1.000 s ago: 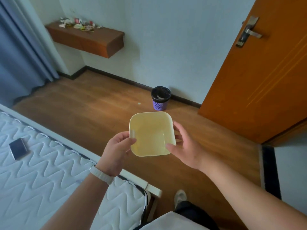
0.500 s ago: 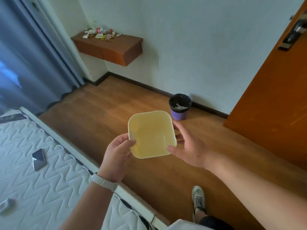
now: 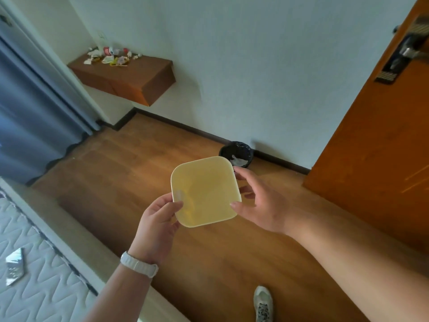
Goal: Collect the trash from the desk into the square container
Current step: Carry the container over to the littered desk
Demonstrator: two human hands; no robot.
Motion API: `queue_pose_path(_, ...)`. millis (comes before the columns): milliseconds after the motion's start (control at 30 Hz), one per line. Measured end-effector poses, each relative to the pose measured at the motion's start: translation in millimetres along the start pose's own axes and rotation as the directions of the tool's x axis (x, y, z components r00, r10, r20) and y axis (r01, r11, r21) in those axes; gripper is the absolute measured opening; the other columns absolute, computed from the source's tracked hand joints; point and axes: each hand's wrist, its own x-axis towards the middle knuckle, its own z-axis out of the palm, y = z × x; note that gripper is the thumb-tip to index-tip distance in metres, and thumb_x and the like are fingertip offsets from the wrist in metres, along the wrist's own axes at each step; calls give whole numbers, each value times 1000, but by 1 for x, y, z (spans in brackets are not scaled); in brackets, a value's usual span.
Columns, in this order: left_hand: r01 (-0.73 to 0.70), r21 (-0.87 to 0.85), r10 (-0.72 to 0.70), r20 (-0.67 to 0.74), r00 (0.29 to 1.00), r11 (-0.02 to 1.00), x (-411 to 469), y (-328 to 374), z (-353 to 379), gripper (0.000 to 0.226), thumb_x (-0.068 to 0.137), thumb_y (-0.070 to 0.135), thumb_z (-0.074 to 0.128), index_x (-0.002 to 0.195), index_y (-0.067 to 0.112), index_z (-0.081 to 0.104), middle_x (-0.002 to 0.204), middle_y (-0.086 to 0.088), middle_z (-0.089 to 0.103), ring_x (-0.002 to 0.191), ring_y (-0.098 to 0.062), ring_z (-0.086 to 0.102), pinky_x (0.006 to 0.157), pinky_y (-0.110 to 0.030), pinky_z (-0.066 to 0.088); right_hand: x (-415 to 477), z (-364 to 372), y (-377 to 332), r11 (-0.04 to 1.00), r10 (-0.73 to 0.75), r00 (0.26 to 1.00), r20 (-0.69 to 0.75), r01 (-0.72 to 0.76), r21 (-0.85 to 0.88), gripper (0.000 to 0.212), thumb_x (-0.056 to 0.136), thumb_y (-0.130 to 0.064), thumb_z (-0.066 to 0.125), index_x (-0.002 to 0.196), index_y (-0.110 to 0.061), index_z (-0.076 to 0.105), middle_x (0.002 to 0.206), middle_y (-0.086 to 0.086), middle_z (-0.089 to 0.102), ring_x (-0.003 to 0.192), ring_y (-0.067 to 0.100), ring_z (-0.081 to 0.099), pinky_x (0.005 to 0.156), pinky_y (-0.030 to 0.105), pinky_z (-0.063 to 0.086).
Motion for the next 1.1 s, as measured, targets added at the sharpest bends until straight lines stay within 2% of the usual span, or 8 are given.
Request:
queue_pose_path(267, -4, -19, 3, -73, 997, 1000, 43, 24, -22, 21, 92, 2, 52, 105, 1, 69, 91, -16, 72, 81, -28, 66, 68, -37, 58, 56, 6, -11, 997, -53, 998, 40, 51, 52, 74, 88, -41, 67, 149, -36, 26, 135, -27, 44, 116, -11, 50, 99, 19, 42)
queue_pose_path(400, -12, -26, 9, -98, 995, 1000, 72, 38, -59, 24, 93, 2, 51, 110, -2, 67, 90, -16, 71, 77, -26, 66, 62, -33, 57, 104, 31, -28, 997, -73, 993, 89, 71, 36, 71, 89, -33, 69, 147, -34, 28, 136, -28, 41, 118, -9, 49, 96, 15, 42)
queue_pose_path(500, -12, -53, 7, -104, 995, 999, 101, 52, -91, 22, 94, 1, 49, 105, 1, 68, 85, -12, 73, 72, -23, 66, 62, -32, 57, 150, 51, -42, 997, -73, 991, 110, 72, 6, 74, 88, -33, 70, 149, -32, 28, 141, -20, 44, 116, -4, 52, 99, 24, 46)
queue_pose_path(633, -35, -93, 28, -70, 997, 995, 147, 85, -139, 22, 88, 5, 57, 106, 0, 68, 85, -12, 74, 72, -22, 67, 61, -30, 56, 214, 81, -73, 998, -57, 994, 89, 59, -18, 74, 88, -33, 69, 149, -35, 27, 138, -22, 44, 115, -7, 52, 102, 31, 47)
queue_pose_path(700, -49, -95, 44, -50, 998, 994, 170, 107, -165, 26, 81, 9, 60, 104, 1, 68, 85, -12, 75, 73, -22, 69, 60, -28, 55, 249, 95, -92, 997, -72, 993, 91, 75, -26, 74, 86, -38, 67, 148, -38, 27, 138, -23, 45, 118, -3, 52, 102, 34, 47)
queue_pose_path(800, -66, -101, 62, -44, 997, 993, 200, 136, -204, 20, 85, 6, 57, 101, 5, 70, 87, -11, 76, 74, -20, 70, 60, -27, 55, 300, 116, -118, 995, -84, 992, 97, 89, -52, 75, 78, -52, 63, 143, -46, 27, 141, -20, 45, 122, 2, 52, 102, 38, 48)
queue_pose_path(967, -83, -94, 76, -76, 994, 992, 240, 173, -251, 20, 93, -1, 51, 101, 5, 68, 84, -7, 76, 72, -17, 70, 62, -27, 54, 361, 143, -148, 986, -140, 983, 117, 150, -79, 73, 85, -41, 68, 141, -53, 23, 142, -22, 42, 120, -5, 49, 99, 34, 51)
queue_pose_path(1100, -112, -100, 102, -104, 989, 989, 270, 195, -274, 19, 89, 3, 55, 102, 6, 68, 84, -6, 76, 71, -16, 69, 63, -28, 52, 405, 153, -164, 977, -170, 975, 143, 185, -105, 70, 80, -52, 64, 133, -66, 20, 141, -24, 43, 121, -2, 50, 98, 32, 52)
